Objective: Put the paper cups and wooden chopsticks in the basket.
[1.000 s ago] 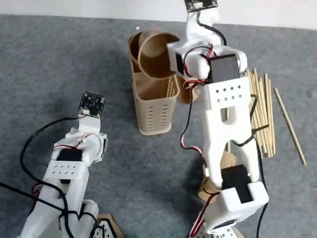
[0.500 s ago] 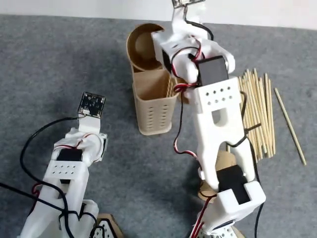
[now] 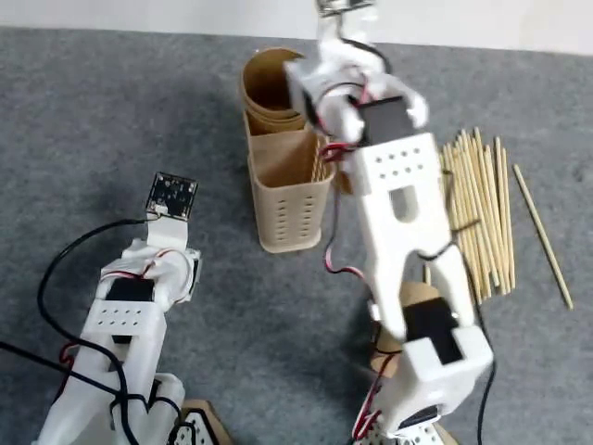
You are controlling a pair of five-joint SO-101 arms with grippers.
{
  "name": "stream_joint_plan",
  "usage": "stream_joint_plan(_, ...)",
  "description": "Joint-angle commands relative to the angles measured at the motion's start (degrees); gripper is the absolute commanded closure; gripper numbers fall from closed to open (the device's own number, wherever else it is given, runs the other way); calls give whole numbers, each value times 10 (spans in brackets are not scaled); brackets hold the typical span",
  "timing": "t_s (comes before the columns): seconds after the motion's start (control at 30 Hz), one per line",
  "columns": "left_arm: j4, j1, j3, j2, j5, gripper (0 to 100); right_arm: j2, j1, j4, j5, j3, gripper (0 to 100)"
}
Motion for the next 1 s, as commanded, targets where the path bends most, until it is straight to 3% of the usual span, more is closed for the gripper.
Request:
stream_joint_plan(0.0, -9, 0, -1, -8, 4, 880, -44, 71, 200, 1, -12, 800)
stream_joint_plan(0.1, -9, 0, -2, -8, 4, 880, -74, 109, 324, 43, -11, 800)
stream_joint_plan(0.23, -8, 5, -2, -9, 4, 880, -160, 157, 321, 113, 91, 800)
stream_joint_plan(0.43, -8, 5, -2, -9, 4, 880, -407, 153, 320, 392, 455, 800)
stream_joint_plan(0.5, -8, 5, -2, -9, 4, 880, -513, 153, 319, 442, 571, 800)
stream_joint_plan(0.63, -9, 5, -2, -9, 4, 880, -680, 152, 318, 470, 745, 800)
stream_joint_plan(0.77, -9, 5, -2, -9, 4, 880, -751, 152, 310, 507, 860, 800)
stream_joint_plan(0.97, -6, 3, -2, -9, 4, 880, -733, 153, 135, 484, 975, 800)
